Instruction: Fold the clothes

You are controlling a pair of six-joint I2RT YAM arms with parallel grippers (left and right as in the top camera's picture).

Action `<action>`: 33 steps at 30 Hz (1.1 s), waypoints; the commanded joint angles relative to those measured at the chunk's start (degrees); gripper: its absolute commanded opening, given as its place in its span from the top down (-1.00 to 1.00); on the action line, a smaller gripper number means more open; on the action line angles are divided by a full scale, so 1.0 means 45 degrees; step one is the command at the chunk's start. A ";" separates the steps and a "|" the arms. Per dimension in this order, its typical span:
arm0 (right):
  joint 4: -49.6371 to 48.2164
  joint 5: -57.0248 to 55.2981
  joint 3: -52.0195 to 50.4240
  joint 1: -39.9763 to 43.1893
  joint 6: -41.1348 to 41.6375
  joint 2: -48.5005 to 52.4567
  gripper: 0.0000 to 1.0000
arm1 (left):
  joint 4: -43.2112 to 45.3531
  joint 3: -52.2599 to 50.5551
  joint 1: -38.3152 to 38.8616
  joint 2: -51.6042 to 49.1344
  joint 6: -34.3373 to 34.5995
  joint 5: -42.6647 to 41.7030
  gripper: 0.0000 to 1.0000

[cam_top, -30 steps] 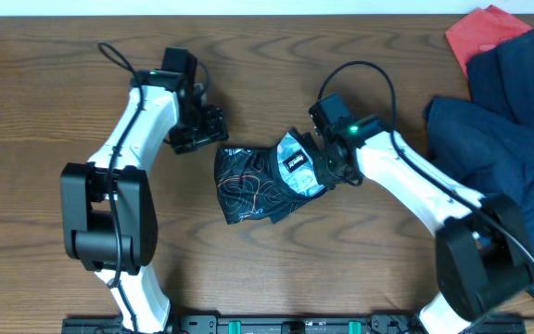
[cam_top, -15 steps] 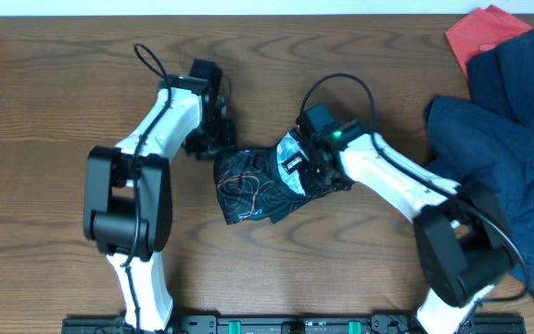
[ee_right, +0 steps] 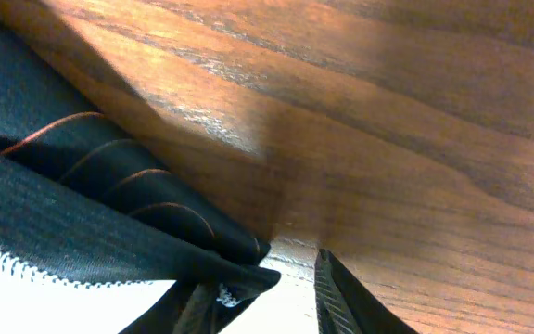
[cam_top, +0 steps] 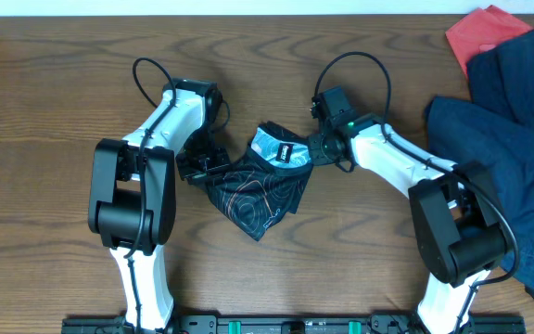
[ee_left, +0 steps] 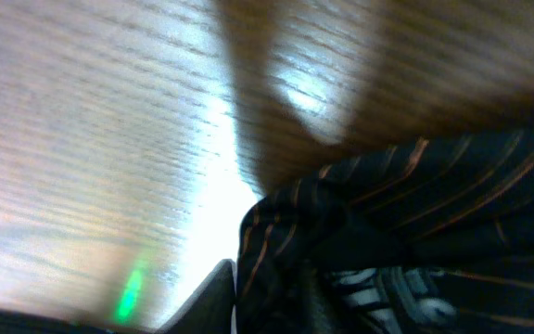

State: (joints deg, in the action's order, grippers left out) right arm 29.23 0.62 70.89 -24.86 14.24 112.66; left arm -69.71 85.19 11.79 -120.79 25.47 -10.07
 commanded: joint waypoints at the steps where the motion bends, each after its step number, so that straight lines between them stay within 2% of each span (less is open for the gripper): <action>1: 0.0466 0.0393 0.0335 0.0019 -0.0437 -0.0583 0.25 | 0.0010 0.0262 -0.0053 0.0034 0.0835 0.0699 0.13; 2: 0.0753 0.0393 0.0335 0.0010 -0.0471 -0.0913 0.22 | 0.0058 0.0437 -0.0102 0.0034 0.0835 0.1107 -0.18; 3: 0.1035 0.0393 0.0335 0.0015 -0.0466 -0.1248 0.20 | 0.0189 0.0578 -0.0160 0.0034 0.0835 0.1520 -0.83; 4: 0.1321 0.0379 0.0335 0.0015 -0.0466 -0.1579 0.17 | 0.0306 0.0719 -0.0233 0.0034 0.0763 0.1860 -0.94; 10: 0.2715 -0.0121 0.0335 0.0034 -0.0500 -0.3536 0.04 | 0.1224 0.1914 -0.0763 0.0034 -0.0996 0.1719 -0.99; 17: 0.3929 -0.0136 0.0330 0.0034 -0.0510 -0.4177 0.01 | 0.3123 0.2040 -0.0748 0.0024 -0.5882 -0.3808 -0.96; 23: 0.4371 -0.0136 0.0325 0.0034 -0.0408 -0.4177 -0.01 | 0.3774 0.1783 -0.0471 -0.0457 -0.6994 -0.5124 -0.96; 32: 0.4624 -0.0136 0.0325 0.0034 -0.0413 -0.4177 -0.01 | 0.4337 0.1783 0.0393 -0.2147 -0.6985 -0.5673 -0.98; 33: 0.4643 -0.0141 0.0325 0.0034 -0.0413 -0.4177 -0.01 | 0.4303 0.1787 0.0534 -0.2312 -0.6989 -0.5673 -0.87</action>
State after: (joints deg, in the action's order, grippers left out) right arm 49.95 0.40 71.70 -24.73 12.56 93.73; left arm -49.93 94.48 12.40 -127.22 -4.51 -34.85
